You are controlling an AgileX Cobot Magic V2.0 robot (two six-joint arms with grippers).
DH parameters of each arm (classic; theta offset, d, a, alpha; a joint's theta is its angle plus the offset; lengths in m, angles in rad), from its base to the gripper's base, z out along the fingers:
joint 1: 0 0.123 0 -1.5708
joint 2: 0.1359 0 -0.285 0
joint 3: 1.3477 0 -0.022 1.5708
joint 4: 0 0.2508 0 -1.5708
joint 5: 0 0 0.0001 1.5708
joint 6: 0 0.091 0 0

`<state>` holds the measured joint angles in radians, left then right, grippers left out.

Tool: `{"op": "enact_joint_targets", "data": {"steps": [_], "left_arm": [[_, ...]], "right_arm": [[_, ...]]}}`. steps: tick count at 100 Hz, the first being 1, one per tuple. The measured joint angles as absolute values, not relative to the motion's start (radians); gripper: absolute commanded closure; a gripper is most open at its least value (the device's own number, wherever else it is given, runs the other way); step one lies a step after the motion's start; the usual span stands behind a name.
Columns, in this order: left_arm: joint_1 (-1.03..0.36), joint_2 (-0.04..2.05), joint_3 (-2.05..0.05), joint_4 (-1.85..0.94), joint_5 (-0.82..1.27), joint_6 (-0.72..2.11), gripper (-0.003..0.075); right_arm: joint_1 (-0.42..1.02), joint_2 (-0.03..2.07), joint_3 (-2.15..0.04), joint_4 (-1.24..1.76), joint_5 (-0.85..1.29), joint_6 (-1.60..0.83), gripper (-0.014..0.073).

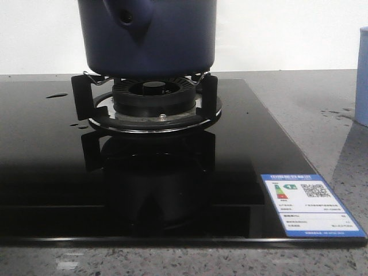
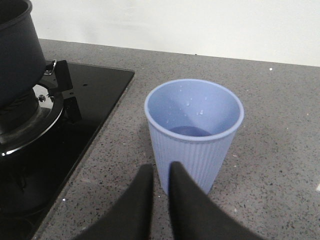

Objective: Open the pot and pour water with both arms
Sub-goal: 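Grasp the light blue ribbed cup with the right gripper and lift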

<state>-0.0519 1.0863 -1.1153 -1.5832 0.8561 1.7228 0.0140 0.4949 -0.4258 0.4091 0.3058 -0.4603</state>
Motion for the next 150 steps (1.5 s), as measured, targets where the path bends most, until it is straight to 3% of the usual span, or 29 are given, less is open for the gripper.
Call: {"op": "enact_joint_targets", "data": {"steps": [10, 22, 96, 150], "left_arm": [[-0.052, 1.086, -1.115, -1.583, 0.855, 1.723, 0.0498], [-0.052, 1.086, -1.115, -1.583, 0.855, 1.723, 0.0498], [-0.052, 1.086, -1.115, -1.583, 0.854, 1.721, 0.0498], [-0.052, 1.092, -1.115, -1.581, 0.854, 1.721, 0.0498]], "right_arm": [[0.014, 0.495, -0.426, 0.412, 0.302, -0.46, 0.0073], [0.014, 0.495, -0.426, 0.414, 0.283, -0.46, -0.005], [0.016, 0.935, -0.426, 0.513, -0.033, -0.461, -0.0052], [0.171, 1.15, -0.426, 0.525, -0.32, -0.425, -0.005]]}}
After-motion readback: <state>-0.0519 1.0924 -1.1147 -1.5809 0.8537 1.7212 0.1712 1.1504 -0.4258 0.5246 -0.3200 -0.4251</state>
